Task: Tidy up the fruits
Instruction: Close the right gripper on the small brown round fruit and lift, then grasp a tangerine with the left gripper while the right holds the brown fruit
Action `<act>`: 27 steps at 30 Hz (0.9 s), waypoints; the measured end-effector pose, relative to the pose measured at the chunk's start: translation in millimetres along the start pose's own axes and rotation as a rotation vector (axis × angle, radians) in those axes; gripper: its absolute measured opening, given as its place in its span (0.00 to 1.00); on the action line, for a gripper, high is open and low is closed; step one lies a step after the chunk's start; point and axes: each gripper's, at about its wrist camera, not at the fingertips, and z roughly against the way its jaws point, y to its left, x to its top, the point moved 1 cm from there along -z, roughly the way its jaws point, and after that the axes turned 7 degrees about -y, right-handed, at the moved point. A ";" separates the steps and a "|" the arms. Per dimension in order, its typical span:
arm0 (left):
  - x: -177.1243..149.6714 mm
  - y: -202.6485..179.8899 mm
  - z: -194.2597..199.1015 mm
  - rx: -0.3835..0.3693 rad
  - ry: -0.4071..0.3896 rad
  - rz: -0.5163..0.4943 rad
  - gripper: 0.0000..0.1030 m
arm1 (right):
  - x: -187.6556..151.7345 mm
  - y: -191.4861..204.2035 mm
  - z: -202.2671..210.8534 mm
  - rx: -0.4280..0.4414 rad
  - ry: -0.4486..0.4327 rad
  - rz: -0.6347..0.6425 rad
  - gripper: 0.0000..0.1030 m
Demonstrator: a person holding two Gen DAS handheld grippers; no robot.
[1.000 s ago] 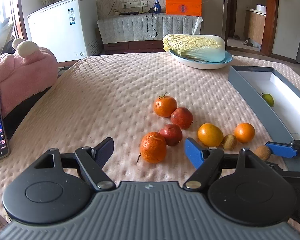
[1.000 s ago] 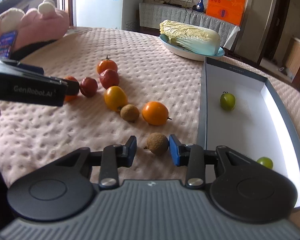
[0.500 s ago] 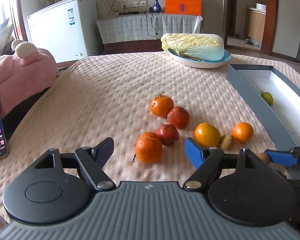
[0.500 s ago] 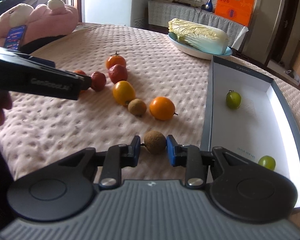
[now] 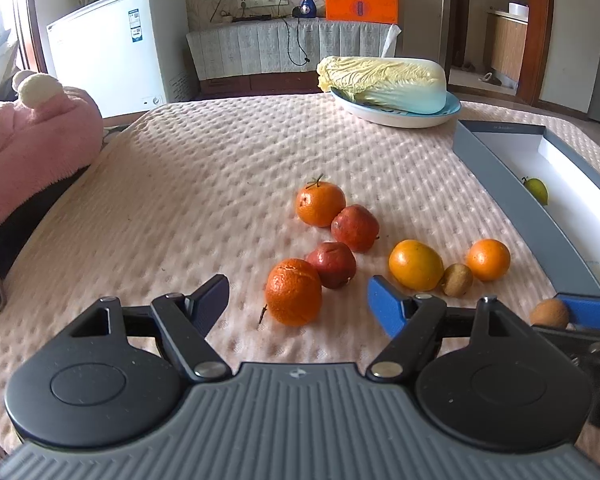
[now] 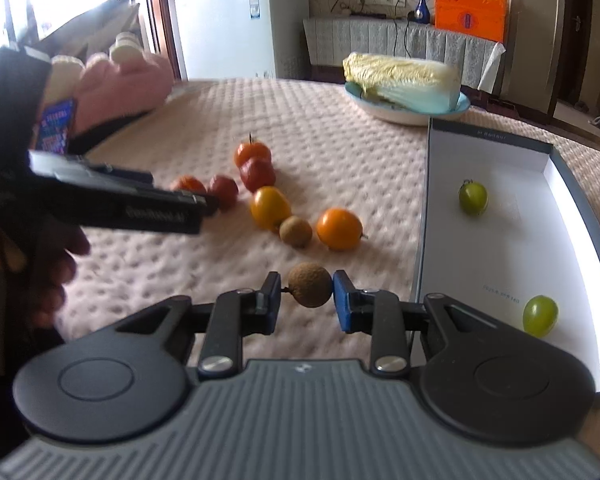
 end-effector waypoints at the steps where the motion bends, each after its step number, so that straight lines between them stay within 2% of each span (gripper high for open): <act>1: 0.1 -0.2 -0.3 -0.005 -0.001 -0.002 0.78 | 1.0 -1.0 1.4 0.002 -0.006 -0.006 0.31; 3: -0.1 -0.9 -1.4 -0.014 -0.003 -0.009 0.77 | 2.6 -3.0 3.0 0.004 -0.013 -0.014 0.30; 5: -0.6 -2.2 -3.9 -0.023 0.003 -0.022 0.72 | 4.5 -4.8 5.1 0.008 -0.024 -0.018 0.31; 13: 1.5 -8.6 -21.3 -0.016 0.020 -0.030 0.71 | 8.8 -8.3 13.4 0.030 -0.060 -0.032 0.30; 17: 1.7 -12.0 -30.9 -0.003 0.036 -0.021 0.61 | 8.6 -9.7 14.5 0.029 -0.063 -0.035 0.30; 27: 3.2 -7.9 -33.4 -0.004 0.035 0.026 0.53 | 8.7 -7.6 16.2 0.032 -0.077 -0.034 0.30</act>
